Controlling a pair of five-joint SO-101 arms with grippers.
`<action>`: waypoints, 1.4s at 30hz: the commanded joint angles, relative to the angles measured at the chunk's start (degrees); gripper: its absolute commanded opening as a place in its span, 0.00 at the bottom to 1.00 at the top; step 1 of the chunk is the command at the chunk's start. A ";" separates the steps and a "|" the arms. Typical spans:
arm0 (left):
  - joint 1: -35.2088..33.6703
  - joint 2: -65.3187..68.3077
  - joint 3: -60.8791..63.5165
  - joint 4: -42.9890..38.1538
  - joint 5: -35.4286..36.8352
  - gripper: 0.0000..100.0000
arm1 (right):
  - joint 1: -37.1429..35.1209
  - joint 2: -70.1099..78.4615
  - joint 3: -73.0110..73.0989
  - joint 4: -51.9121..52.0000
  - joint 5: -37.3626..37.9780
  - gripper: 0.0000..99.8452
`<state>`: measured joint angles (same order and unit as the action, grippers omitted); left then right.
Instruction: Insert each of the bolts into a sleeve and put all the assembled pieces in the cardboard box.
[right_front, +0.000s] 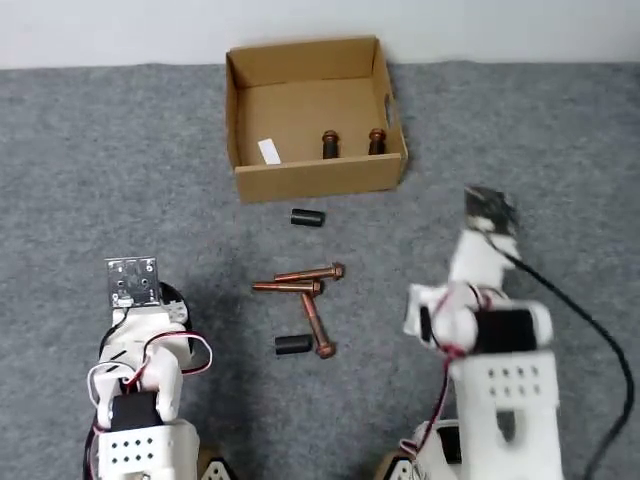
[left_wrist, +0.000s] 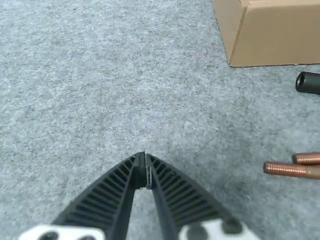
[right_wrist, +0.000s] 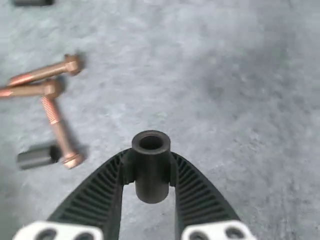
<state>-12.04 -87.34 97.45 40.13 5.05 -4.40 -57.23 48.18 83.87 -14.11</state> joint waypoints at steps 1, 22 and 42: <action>0.53 -0.09 -0.66 -0.79 -0.70 0.01 | 5.49 -9.36 5.27 -1.54 -0.18 0.01; 7.03 1.14 -14.02 12.66 -3.34 0.01 | 17.80 -38.99 19.16 -2.77 7.12 0.01; 24.26 67.08 -60.88 16.79 -25.93 0.01 | 18.07 -38.20 19.69 -2.86 7.12 0.01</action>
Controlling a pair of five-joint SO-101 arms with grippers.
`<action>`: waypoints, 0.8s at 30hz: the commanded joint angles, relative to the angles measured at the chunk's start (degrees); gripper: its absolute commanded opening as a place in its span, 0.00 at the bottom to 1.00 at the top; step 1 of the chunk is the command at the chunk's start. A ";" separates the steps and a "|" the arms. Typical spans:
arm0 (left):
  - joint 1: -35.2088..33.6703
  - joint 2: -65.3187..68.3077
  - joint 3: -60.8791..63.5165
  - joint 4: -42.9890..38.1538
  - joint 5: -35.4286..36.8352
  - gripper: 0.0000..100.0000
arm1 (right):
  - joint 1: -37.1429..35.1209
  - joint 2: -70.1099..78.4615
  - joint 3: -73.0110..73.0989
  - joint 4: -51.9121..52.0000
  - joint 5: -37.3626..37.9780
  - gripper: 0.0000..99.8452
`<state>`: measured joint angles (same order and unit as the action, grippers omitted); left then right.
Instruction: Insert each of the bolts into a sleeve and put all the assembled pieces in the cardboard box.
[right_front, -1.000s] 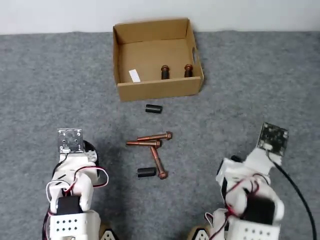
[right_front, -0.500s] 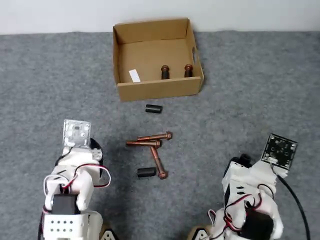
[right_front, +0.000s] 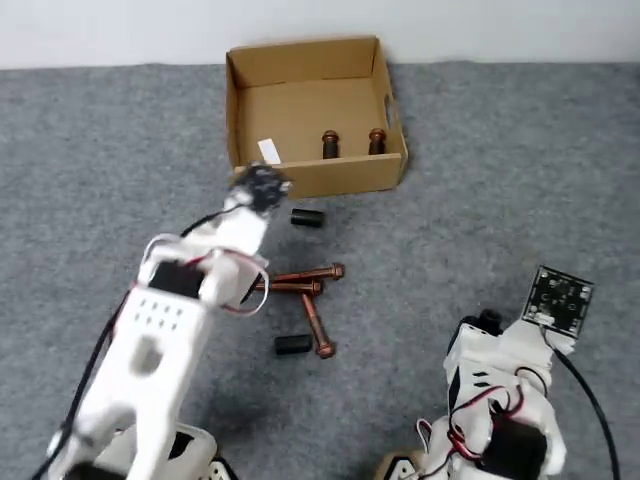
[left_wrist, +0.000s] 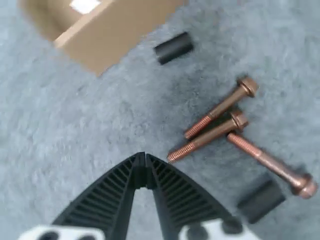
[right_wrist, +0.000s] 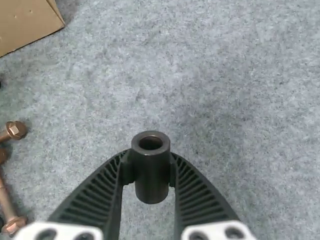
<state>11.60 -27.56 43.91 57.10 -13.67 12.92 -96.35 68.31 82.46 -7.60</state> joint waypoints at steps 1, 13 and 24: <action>0.70 10.11 -9.27 -0.09 -10.20 0.01 | 0.75 0.92 -0.44 -1.45 0.62 0.01; 2.81 42.20 -40.40 13.80 -19.78 0.12 | 0.57 0.92 -0.18 -1.80 0.62 0.01; 8.62 58.73 -59.30 22.68 -19.96 0.13 | 0.48 0.92 -0.18 -1.80 0.62 0.01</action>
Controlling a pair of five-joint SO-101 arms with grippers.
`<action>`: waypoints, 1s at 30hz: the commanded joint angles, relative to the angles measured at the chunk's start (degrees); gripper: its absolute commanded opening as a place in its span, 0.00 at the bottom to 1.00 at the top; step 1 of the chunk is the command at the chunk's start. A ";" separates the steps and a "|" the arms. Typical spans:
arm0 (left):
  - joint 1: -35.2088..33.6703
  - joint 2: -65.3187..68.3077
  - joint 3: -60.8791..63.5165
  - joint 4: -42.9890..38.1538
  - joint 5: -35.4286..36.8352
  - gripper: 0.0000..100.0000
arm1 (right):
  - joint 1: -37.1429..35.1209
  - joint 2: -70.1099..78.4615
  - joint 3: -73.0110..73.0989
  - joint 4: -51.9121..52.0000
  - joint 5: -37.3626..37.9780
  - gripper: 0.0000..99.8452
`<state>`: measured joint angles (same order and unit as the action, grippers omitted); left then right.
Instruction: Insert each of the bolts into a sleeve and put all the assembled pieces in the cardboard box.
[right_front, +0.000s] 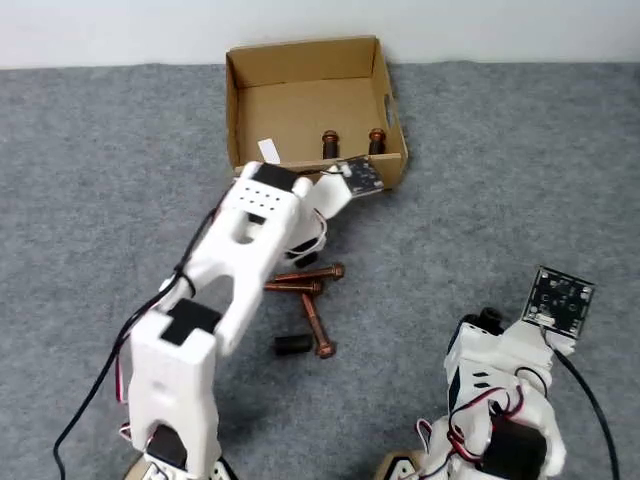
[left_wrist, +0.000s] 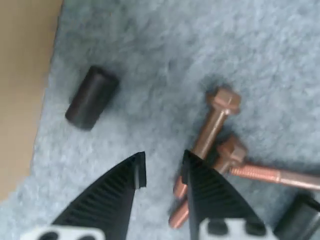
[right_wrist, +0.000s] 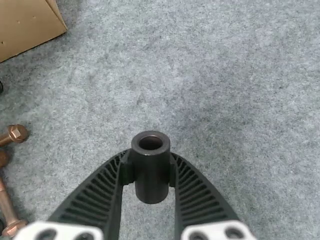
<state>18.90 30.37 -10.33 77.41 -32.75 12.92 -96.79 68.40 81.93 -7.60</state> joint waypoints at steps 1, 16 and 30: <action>1.67 1.49 -5.85 2.81 -0.88 0.13 | 0.48 1.36 -0.26 -1.27 0.62 0.01; 5.01 3.60 -9.27 7.21 -0.88 0.13 | 0.48 1.36 -0.26 -1.27 0.62 0.01; 6.86 4.13 -3.47 -1.67 -0.70 0.13 | 0.57 1.36 -0.26 -1.27 0.62 0.01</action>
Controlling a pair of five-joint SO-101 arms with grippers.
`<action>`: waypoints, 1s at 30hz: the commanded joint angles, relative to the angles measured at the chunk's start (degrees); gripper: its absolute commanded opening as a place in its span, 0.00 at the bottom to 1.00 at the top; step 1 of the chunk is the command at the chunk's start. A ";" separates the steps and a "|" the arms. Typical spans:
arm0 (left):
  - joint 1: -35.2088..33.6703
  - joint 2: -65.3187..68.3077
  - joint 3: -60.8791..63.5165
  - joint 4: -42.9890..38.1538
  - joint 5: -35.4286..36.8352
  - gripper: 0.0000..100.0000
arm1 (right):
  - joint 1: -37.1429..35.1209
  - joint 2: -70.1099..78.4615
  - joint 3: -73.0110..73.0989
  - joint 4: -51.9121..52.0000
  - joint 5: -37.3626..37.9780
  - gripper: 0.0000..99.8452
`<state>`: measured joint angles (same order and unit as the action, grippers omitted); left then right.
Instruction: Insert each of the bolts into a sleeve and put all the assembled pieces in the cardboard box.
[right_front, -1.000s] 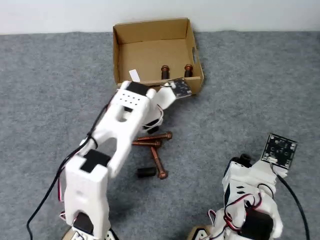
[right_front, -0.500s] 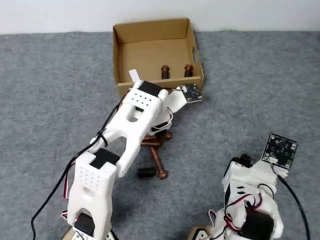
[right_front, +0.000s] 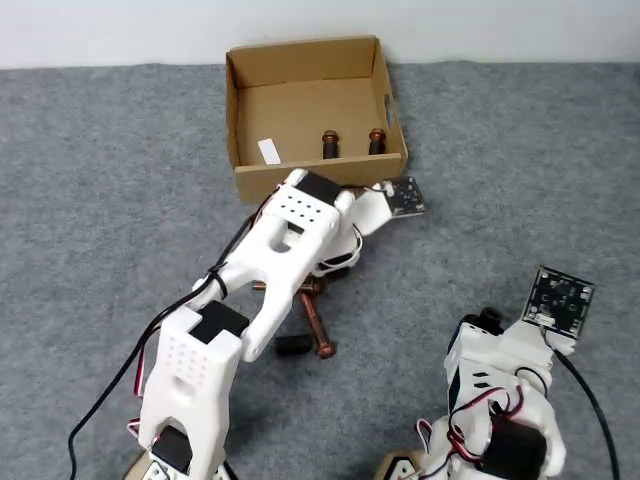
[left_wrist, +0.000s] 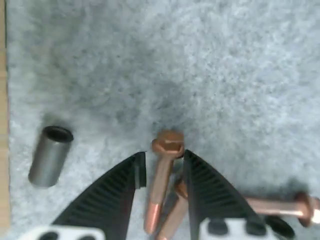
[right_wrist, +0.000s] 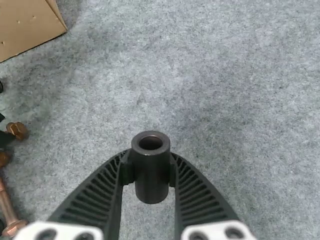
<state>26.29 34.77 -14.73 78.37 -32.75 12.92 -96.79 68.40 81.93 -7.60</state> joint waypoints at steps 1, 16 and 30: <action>-0.97 -0.26 1.71 -3.08 -0.70 0.13 | 0.57 1.36 -0.26 -1.27 0.62 0.01; -1.67 11.96 -13.49 8.00 -0.62 0.05 | 0.48 1.36 -0.26 -1.27 0.62 0.01; -1.49 19.87 -39.25 22.15 5.80 0.00 | 0.66 1.01 -0.26 -1.27 0.62 0.01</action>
<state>25.14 58.59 -50.07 100.00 -29.49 12.92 -96.79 68.40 81.93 -7.52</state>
